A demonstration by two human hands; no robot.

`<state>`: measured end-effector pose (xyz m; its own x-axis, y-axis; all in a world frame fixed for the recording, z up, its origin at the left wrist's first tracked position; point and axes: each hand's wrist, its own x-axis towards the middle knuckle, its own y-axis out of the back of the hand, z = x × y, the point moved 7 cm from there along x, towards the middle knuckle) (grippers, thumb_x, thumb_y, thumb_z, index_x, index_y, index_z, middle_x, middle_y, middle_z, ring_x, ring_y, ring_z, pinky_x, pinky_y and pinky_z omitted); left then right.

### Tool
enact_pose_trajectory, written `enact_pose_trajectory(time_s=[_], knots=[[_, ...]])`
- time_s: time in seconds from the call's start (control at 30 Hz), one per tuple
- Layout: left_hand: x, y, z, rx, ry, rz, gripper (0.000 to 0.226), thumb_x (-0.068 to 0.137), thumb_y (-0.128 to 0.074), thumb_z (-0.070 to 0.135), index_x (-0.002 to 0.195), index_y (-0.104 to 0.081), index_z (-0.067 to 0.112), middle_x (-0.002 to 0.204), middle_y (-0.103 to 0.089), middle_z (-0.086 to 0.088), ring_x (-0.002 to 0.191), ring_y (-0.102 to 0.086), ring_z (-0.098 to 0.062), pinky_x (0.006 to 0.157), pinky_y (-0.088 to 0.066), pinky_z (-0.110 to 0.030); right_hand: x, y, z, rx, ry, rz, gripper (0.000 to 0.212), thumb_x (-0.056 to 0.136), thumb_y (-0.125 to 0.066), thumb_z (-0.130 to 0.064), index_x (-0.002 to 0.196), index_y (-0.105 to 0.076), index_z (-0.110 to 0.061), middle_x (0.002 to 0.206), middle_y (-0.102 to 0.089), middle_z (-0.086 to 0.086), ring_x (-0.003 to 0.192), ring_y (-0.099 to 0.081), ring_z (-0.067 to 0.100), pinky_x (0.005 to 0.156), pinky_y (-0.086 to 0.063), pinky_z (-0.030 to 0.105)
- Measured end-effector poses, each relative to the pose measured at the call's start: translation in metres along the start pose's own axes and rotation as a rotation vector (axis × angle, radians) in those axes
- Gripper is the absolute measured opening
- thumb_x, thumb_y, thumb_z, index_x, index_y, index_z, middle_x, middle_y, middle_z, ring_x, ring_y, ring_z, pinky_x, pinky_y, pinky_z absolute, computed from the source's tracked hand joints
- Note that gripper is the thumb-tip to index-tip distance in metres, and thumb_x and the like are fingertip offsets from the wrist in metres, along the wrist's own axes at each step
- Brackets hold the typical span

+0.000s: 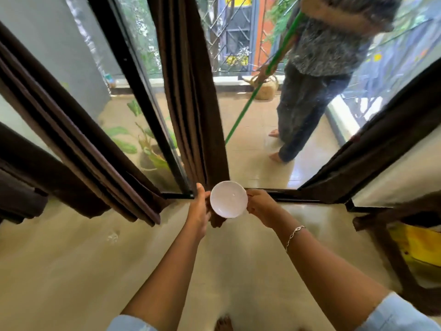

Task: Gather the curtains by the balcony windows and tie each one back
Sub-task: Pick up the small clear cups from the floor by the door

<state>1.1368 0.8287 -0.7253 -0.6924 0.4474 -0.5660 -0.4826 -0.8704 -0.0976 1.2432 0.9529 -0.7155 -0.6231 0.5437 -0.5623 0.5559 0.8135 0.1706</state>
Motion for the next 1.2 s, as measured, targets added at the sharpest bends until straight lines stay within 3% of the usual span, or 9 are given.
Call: enact_pose_trajectory(time_s=[0.07, 0.17, 0.27, 0.37, 0.57, 0.77, 0.93, 1.0, 1.2], knots=[[-0.009, -0.026, -0.006, 0.004, 0.007, -0.019, 0.052, 0.094, -0.03, 0.053, 0.105, -0.057, 0.01, 0.108, -0.059, -0.01, 0.104, -0.054, -0.024, 0.082, -0.046, -0.036, -0.01, 0.026, 0.009, 0.025, 0.002, 0.026, 0.051, 0.074, -0.035, 0.019, 0.12, -0.054, 0.009, 0.108, -0.054, 0.022, 0.093, -0.046, 0.03, 0.073, -0.042, 0.034], [-0.029, -0.083, -0.024, 0.025, 0.016, -0.073, 0.05, 0.095, -0.032, 0.05, 0.103, -0.058, 0.008, 0.109, -0.06, -0.012, 0.106, -0.055, -0.026, 0.089, -0.047, -0.038, -0.028, 0.085, 0.03, 0.009, 0.005, 0.075, 0.049, 0.071, -0.034, 0.019, 0.115, -0.055, 0.011, 0.093, -0.05, 0.015, 0.083, -0.042, 0.027, 0.066, -0.036, 0.031], [-0.049, -0.142, -0.043, 0.061, 0.031, -0.147, 0.049, 0.095, -0.033, 0.049, 0.092, -0.062, 0.01, 0.104, -0.061, -0.011, 0.096, -0.058, -0.023, 0.082, -0.046, -0.035, -0.048, 0.145, 0.052, -0.011, 0.005, 0.117, 0.044, 0.071, -0.034, 0.019, 0.108, -0.056, 0.012, 0.075, -0.046, 0.007, 0.07, -0.04, 0.02, 0.055, -0.031, 0.025], [-0.069, -0.21, -0.061, 0.101, 0.052, -0.201, 0.049, 0.095, -0.033, 0.049, 0.086, -0.061, 0.01, 0.096, -0.061, -0.012, 0.085, -0.059, -0.022, 0.079, -0.046, -0.035, -0.073, 0.212, 0.075, -0.034, 0.019, 0.168, 0.042, 0.067, -0.037, 0.02, 0.097, -0.057, -0.002, 0.072, -0.044, 0.004, 0.079, -0.041, 0.023, 0.053, -0.029, 0.023], [-0.11, -0.336, -0.094, 0.215, 0.021, -0.363, 0.055, 0.093, -0.033, 0.054, 0.104, -0.06, 0.007, 0.104, -0.062, -0.014, 0.096, -0.059, -0.026, 0.084, -0.049, -0.036, -0.116, 0.335, 0.124, -0.053, 0.011, 0.292, 0.047, 0.062, -0.044, 0.019, 0.107, -0.054, 0.007, 0.096, -0.054, 0.016, 0.089, -0.046, 0.027, 0.061, -0.034, 0.028], [-0.155, -0.454, -0.117, 0.305, -0.025, -0.483, 0.052, 0.093, -0.036, 0.051, 0.105, -0.059, 0.006, 0.107, -0.062, -0.014, 0.103, -0.058, -0.028, 0.085, -0.049, -0.036, -0.161, 0.441, 0.161, -0.028, 0.005, 0.495, 0.056, 0.066, -0.052, 0.016, 0.12, -0.055, -0.001, 0.115, -0.06, 0.02, 0.108, -0.053, 0.034, 0.08, -0.05, 0.041], [-0.177, -0.534, -0.132, 0.382, -0.023, -0.589, 0.049, 0.093, -0.035, 0.052, 0.099, -0.058, 0.01, 0.103, -0.063, -0.013, 0.104, -0.059, -0.028, 0.092, -0.05, -0.039, -0.189, 0.507, 0.184, 0.082, 0.004, 0.645, 0.057, 0.065, -0.051, 0.019, 0.119, -0.056, -0.001, 0.11, -0.06, 0.018, 0.102, -0.052, 0.03, 0.07, -0.045, 0.034], [-0.18, -0.565, -0.138, 0.4, -0.009, -0.631, 0.049, 0.093, -0.034, 0.053, 0.094, -0.057, 0.01, 0.097, -0.064, -0.009, 0.103, -0.059, -0.026, 0.087, -0.05, -0.034, -0.194, 0.531, 0.194, 0.136, -0.022, 0.696, 0.055, 0.068, -0.052, 0.018, 0.12, -0.054, 0.0, 0.116, -0.058, 0.019, 0.105, -0.051, 0.03, 0.067, -0.045, 0.031], [-0.169, -0.659, -0.157, 0.478, 0.027, -0.742, 0.064, 0.091, -0.036, 0.056, 0.121, -0.056, 0.003, 0.124, -0.058, -0.015, 0.117, -0.052, -0.031, 0.097, -0.045, -0.04, -0.187, 0.609, 0.217, 0.216, -0.105, 0.768, 0.053, 0.071, -0.05, 0.019, 0.122, -0.051, 0.002, 0.122, -0.054, 0.023, 0.101, -0.048, 0.031, 0.063, -0.04, 0.028]])
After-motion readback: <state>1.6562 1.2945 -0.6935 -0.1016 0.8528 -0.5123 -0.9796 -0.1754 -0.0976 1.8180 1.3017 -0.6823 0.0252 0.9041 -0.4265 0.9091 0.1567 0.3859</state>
